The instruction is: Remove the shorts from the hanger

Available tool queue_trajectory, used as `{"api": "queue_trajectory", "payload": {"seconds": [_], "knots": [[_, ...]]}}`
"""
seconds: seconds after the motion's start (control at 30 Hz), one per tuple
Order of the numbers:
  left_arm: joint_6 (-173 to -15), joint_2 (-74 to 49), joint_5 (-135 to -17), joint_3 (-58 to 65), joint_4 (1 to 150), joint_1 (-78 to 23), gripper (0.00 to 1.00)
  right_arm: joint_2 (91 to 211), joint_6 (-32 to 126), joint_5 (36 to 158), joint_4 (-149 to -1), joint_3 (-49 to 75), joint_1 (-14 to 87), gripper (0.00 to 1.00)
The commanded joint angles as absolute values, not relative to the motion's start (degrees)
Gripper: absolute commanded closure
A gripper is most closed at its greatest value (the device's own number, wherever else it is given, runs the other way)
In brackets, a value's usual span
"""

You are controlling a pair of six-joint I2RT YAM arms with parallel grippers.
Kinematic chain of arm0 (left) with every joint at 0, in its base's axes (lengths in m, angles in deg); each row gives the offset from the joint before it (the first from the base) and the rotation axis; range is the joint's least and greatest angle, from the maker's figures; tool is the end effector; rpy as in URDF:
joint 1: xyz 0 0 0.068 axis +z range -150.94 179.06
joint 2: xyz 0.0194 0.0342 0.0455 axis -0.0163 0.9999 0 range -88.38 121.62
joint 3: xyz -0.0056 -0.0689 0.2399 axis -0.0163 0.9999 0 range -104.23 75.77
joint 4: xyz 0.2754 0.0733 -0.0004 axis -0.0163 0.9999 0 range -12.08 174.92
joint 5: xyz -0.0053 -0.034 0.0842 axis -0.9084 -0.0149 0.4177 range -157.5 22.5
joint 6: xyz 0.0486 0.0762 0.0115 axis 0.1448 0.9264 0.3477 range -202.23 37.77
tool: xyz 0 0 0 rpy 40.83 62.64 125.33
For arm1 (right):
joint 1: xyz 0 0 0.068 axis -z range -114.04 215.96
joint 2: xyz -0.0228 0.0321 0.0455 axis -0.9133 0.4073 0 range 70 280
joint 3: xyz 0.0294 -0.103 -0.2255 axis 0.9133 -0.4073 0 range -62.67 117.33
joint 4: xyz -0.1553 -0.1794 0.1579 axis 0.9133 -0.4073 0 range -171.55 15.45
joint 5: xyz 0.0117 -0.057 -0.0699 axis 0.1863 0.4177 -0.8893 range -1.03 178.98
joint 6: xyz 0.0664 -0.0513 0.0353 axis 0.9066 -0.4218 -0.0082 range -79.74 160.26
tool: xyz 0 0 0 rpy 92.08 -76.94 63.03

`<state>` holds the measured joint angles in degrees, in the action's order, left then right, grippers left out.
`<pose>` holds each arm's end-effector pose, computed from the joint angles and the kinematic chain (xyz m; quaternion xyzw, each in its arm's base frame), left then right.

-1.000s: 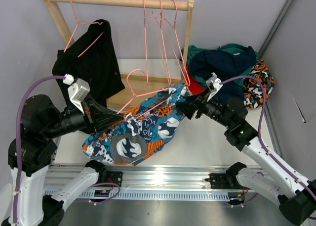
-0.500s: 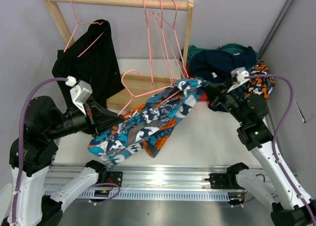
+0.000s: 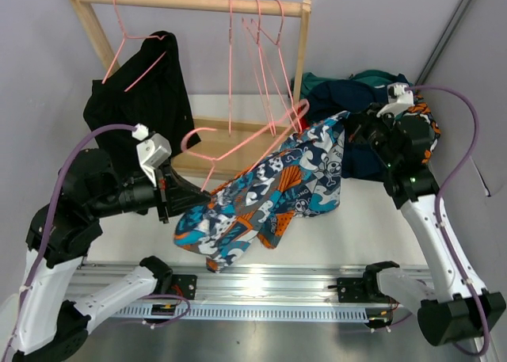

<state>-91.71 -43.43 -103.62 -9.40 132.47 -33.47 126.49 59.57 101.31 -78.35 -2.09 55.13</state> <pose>0.1032 -0.1230 0.4686 0.3364 0.6977 -0.4376 0.4566 0.2976 0.0747 0.3935 -0.0241 0.7050 0.2564 0.6608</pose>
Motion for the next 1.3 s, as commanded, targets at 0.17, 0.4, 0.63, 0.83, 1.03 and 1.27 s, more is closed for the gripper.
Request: {"api": "queue_trajectory", "payload": {"seconds": [0.17, 0.4, 0.63, 0.83, 1.03, 1.27], "knots": [[-90.14, -45.05, -99.50, -12.47, 136.11, -37.76, 1.00, 132.84, 60.74, 90.81, -82.64, 3.69, 59.02, 1.00], [-91.98, -41.28, -83.45, -14.67, 133.75, -37.76, 1.00, 119.23, 58.37, 114.63, -71.57, -11.41, 49.47, 1.00], [-93.39, -39.69, -51.65, -19.06, 138.47, -37.76, 1.00, 113.85, 50.29, 102.18, -81.73, -9.51, 24.84, 1.00], [-96.11, -41.53, -50.61, -12.25, 143.85, -37.68, 1.00, 117.97, 44.40, 74.68, -85.36, 3.67, 25.09, 1.00], [-95.94, -40.66, -59.83, -4.22, 139.54, -37.59, 1.00, 131.06, 45.25, 67.87, -85.28, 18.68, 37.28, 1.00], [-93.31, -33.29, -68.10, -7.37, 135.23, -32.78, 1.00, 148.78, 50.37, 72.36, -80.45, 40.18, 53.56, 1.00]]}}
